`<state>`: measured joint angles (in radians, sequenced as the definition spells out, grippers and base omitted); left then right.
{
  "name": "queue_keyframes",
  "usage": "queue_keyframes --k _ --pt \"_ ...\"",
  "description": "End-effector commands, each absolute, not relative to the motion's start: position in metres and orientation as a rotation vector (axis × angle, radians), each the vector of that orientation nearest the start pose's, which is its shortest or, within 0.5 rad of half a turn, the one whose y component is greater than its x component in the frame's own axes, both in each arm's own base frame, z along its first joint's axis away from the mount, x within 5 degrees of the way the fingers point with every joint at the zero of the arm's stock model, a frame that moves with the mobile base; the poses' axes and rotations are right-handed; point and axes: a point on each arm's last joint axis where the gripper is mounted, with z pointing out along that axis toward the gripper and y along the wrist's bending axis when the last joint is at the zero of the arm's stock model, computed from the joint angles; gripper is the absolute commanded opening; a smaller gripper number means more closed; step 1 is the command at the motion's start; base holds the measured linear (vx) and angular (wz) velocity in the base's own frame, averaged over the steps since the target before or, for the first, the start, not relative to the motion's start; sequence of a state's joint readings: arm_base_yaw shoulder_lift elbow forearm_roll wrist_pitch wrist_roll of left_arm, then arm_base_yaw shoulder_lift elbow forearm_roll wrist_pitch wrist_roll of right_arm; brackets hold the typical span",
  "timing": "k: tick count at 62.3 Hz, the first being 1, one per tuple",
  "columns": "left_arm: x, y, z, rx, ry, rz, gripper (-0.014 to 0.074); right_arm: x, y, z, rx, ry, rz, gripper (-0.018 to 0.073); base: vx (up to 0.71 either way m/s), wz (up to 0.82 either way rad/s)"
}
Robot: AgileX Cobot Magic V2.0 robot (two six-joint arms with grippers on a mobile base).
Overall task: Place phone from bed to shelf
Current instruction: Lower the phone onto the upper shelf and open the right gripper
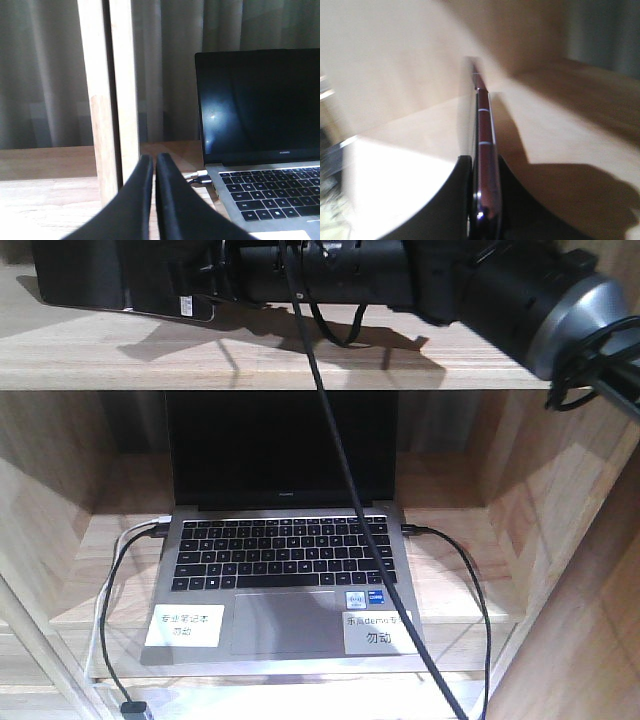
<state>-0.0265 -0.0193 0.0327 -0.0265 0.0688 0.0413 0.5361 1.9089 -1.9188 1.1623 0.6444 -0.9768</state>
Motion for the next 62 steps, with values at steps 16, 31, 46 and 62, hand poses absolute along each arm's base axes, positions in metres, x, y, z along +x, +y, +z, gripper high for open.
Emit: queue_keyframes --k 16,31,46,62 --pt "0.0543 -0.0013 0.2122 0.014 1.46 -0.024 0.0001 0.3612 0.2657 0.4373 -0.707 1.554 0.952 0.0027 0.0 0.0" --pt "0.0543 -0.0013 0.2122 0.014 1.46 -0.024 0.0001 0.3634 0.2645 0.4383 -0.68 1.548 0.934 0.0126 0.0 0.0" --pt "0.0543 -0.0013 0.2122 0.014 1.46 -0.024 0.0001 0.3645 0.2637 0.437 -0.699 1.549 0.891 0.0407 0.0 0.0" --pt "0.0543 -0.0013 0.2122 0.014 1.46 -0.024 0.0001 0.3648 0.262 0.4391 -0.685 1.547 0.873 0.0728 0.0 0.0"
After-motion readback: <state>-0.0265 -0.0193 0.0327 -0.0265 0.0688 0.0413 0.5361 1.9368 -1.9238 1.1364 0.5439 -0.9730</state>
